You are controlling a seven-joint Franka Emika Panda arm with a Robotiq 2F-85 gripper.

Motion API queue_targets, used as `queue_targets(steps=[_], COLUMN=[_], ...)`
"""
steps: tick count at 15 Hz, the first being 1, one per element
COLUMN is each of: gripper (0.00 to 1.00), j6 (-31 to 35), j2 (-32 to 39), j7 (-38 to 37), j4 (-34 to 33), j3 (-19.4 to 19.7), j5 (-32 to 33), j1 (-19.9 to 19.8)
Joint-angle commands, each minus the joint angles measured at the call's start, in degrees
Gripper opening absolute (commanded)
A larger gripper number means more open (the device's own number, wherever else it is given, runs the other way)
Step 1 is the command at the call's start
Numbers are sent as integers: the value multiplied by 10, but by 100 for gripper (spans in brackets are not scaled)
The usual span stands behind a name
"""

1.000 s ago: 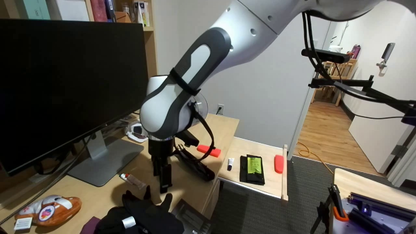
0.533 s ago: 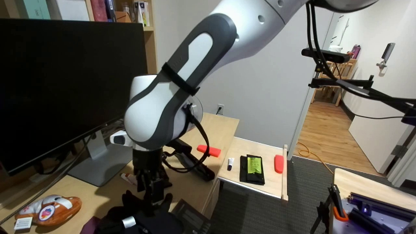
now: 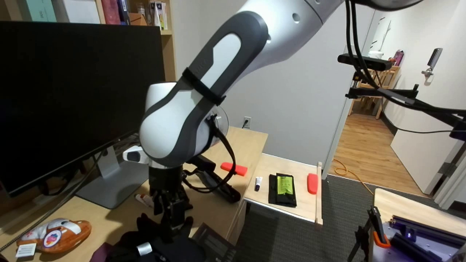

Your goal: Move the gloves to the right

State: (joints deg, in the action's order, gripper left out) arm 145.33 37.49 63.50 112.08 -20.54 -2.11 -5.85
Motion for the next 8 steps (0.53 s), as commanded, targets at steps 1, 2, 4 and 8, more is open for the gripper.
queue_targets(steps=[1,2,4,8], gripper=[100,100,100,100], j6=[25,30,57,147], j2=[-3,-5,-5,2], j7=[-2,13,19,15], j4=[4,8,19,47], j3=[27,31,38,52], j5=[20,42,79,152], j1=[31,41,66,115])
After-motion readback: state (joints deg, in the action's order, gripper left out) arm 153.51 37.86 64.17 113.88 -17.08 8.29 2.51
